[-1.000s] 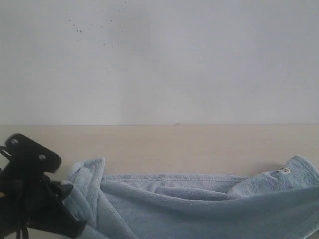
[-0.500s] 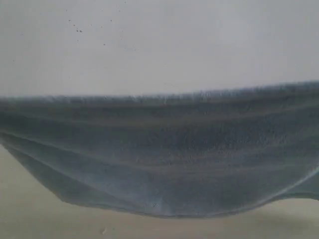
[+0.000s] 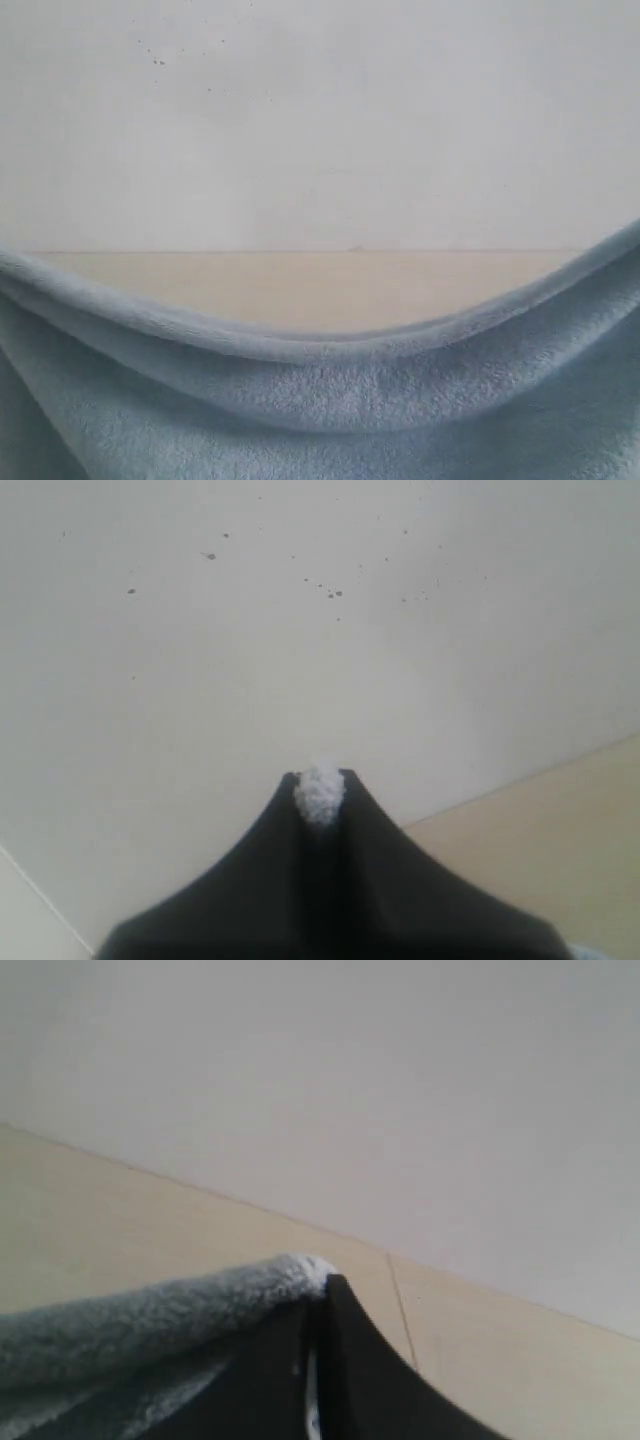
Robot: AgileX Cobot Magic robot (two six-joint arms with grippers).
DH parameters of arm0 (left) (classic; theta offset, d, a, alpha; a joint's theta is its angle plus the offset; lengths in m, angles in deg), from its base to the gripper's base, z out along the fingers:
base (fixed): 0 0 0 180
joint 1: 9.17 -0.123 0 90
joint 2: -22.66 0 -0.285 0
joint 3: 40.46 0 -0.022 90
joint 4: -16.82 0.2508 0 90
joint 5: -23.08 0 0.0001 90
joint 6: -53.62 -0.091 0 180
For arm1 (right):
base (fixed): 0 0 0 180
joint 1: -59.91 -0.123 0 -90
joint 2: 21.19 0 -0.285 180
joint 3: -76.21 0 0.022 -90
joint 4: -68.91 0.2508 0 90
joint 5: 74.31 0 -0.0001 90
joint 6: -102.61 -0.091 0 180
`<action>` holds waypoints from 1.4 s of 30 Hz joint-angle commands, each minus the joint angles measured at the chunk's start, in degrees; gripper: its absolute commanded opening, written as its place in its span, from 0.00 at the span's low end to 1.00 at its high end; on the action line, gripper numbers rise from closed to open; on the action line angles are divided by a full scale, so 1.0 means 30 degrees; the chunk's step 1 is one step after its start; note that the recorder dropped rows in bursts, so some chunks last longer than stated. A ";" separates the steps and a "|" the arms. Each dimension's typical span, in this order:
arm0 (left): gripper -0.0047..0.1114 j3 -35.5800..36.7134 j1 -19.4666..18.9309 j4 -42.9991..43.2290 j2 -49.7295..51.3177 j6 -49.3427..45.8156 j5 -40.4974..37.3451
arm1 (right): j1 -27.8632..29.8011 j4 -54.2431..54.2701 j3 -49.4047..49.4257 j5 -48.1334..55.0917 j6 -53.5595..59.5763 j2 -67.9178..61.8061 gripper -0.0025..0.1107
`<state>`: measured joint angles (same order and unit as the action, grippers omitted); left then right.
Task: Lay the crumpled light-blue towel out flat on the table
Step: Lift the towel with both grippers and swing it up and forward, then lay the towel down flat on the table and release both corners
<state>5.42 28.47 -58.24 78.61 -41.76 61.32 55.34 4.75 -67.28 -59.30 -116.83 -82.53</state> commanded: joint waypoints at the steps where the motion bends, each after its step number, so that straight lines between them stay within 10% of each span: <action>1: 0.07 -0.2842 -0.0962 0.4403 0.4286 0.4070 0.1179 | 0.0014 -0.0530 -0.3460 -0.0348 -0.1544 -0.3655 0.02; 12: 0.07 -1.0979 -0.6497 0.4115 0.9239 0.8627 -0.6853 | 0.0014 0.1042 -1.1461 0.1676 -0.0944 -0.7430 0.02; 28: 0.07 -0.1354 -0.6827 0.3193 0.9368 0.6933 -1.0630 | 0.0192 0.3479 -0.1376 0.5217 0.1488 -0.9272 0.02; 42: 0.07 0.2459 -0.6827 0.3795 0.9368 0.5934 -1.1468 | 0.0192 0.5387 0.3512 0.4790 0.1488 -0.9272 0.02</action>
<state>11.65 8.16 -47.08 106.71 -23.53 26.85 55.45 19.80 -58.57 -45.16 -112.45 -110.25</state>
